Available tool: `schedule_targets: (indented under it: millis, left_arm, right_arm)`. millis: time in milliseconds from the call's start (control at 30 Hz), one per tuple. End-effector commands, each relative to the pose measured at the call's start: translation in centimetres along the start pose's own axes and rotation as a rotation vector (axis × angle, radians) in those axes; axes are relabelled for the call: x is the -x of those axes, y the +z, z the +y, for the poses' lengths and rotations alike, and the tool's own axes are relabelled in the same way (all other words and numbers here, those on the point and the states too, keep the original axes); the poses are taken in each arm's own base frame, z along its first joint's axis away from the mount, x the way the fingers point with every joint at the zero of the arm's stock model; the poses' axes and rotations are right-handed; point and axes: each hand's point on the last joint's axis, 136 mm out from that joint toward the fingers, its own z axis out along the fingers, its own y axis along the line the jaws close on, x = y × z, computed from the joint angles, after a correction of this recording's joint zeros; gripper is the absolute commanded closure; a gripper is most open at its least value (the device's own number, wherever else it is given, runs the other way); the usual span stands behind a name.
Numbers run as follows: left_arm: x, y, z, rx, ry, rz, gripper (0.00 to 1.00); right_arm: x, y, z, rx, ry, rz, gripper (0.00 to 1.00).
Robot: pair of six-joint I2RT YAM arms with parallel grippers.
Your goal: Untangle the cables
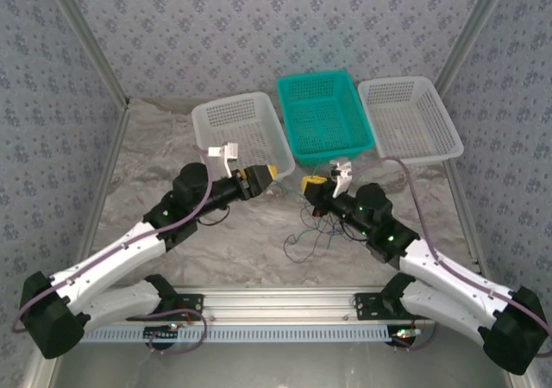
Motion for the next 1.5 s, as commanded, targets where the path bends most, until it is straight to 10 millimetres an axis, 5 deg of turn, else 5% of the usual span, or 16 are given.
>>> schedule_targets:
  millis: [0, 233, 400, 633, 800, 1167, 1467]
  left_arm:
    - [-1.5, 0.9, 1.5, -0.004, -0.118, 0.019, 0.32]
    - [-3.2, 4.6, 0.7, -0.093, -0.179, 0.092, 0.24]
    - [-3.4, 7.2, 0.9, -0.066, -0.156, 0.112, 0.30]
    - [-3.5, 8.4, 1.8, -0.031, -0.149, 0.117, 0.98]
    - [-3.3, 6.6, 2.8, 0.074, -0.044, 0.116, 1.00]
    - [-3.1, 2.6, 6.7, 0.243, 0.004, 0.083, 1.00]
    - [-2.8, -0.6, 9.3, 0.347, 0.003, 0.049, 1.00]
  right_arm:
    - [1.5, -0.5, -0.8, -0.049, 0.073, -0.070, 1.00]
    - [3.3, 0.1, 1.3, 0.037, 0.093, -0.087, 1.00]
    - [3.5, 0.3, 2.2, 0.070, 0.090, -0.091, 1.00]
    - [3.3, -0.3, 1.5, 0.013, 0.075, -0.087, 1.00]
    - [4.5, -2.7, -1.7, -0.150, 0.052, -0.122, 1.00]
    - [6.4, -10.4, -12.8, -0.623, 0.241, -0.209, 1.00]
    - [6.5, -15.7, -18.4, -0.933, 0.412, -0.227, 1.00]
